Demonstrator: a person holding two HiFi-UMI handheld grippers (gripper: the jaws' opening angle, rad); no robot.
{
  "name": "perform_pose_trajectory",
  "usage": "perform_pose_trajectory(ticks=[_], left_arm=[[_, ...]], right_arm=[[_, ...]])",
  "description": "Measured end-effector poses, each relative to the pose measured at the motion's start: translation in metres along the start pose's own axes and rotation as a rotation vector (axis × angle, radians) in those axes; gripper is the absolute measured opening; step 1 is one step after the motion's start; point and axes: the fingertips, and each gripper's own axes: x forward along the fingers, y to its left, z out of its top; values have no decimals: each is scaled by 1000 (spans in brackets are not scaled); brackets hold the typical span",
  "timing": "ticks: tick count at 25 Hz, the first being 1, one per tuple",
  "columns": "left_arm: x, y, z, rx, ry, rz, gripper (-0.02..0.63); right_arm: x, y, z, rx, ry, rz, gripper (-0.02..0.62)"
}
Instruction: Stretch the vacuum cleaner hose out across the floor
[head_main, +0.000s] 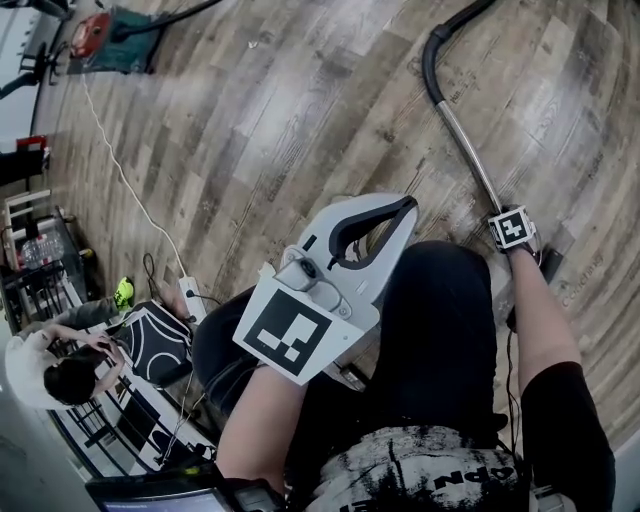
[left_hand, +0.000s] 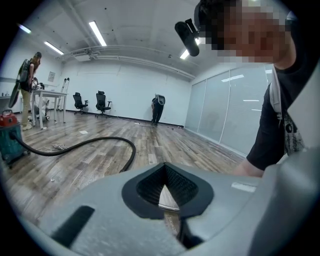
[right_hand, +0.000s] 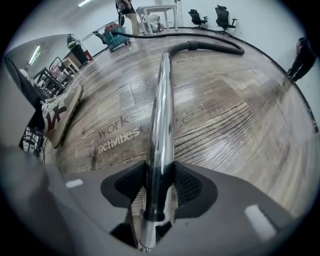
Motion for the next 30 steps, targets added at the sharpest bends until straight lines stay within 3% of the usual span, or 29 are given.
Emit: perform_pose_trajectory(ticks=[5, 10, 13, 21, 25, 30], left_arm=[[-1, -1, -9, -2, 13, 2, 3], [3, 5, -44, -51, 79, 21, 3], [21, 7, -64, -86, 103, 3, 3], [94, -4, -112, -169, 208, -84, 84], [150, -23, -144, -350, 247, -168, 176], [220, -43, -221, -734, 313, -200, 262]], right_arm=[[-3, -1, -2, 30, -13, 3, 179], [-10, 9, -4, 52, -4, 40, 179], [-28, 5, -8, 58, 3, 35, 178], [-102, -18, -3, 16, 8, 0, 176], [-139, -26, 8, -6, -13, -11, 176], [-180, -35, 8, -48, -18, -57, 176]])
